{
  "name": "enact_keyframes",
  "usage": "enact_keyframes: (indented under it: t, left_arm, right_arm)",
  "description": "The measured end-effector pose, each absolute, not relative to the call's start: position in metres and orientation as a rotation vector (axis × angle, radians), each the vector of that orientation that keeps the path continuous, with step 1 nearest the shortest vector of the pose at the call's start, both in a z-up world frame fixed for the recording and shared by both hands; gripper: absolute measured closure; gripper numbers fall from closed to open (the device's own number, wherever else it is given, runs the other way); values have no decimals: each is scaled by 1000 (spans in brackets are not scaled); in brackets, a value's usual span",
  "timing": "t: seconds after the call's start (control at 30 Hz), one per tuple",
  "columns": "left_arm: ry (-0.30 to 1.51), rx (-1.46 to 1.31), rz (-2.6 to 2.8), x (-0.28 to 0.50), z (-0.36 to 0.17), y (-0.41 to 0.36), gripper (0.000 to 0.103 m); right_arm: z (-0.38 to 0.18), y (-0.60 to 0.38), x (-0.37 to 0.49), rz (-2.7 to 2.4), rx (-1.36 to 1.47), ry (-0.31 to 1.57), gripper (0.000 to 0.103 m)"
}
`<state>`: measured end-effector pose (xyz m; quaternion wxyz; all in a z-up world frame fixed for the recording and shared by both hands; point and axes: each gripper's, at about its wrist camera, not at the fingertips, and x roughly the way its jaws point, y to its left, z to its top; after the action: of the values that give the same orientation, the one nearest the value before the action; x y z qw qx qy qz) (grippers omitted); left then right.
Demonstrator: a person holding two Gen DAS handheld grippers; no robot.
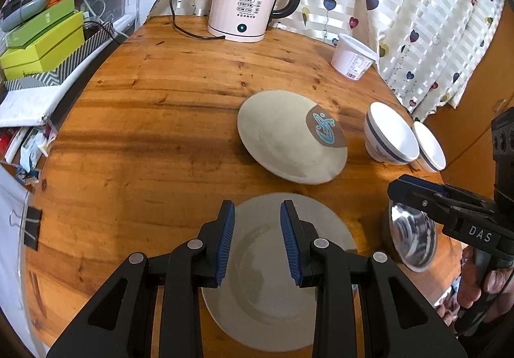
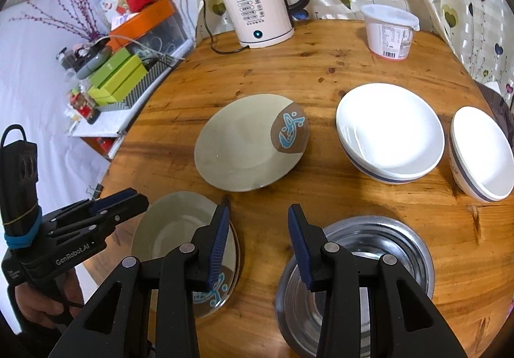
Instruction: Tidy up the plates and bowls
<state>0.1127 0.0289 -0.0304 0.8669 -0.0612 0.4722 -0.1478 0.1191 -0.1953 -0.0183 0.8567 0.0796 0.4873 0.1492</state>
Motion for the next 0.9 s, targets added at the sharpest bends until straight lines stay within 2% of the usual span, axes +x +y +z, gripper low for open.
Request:
enact_keyframes:
  t: [0.77,0.9]
  left_arm:
    - [1036,-138,-348,187,-45,29,72]
    - [1058,-140,-359,200,-53,27,67]
  right_arm:
    - [-40,-201,169,264,278,1090,65]
    - [-45,-201,177,254,293,1109,65]
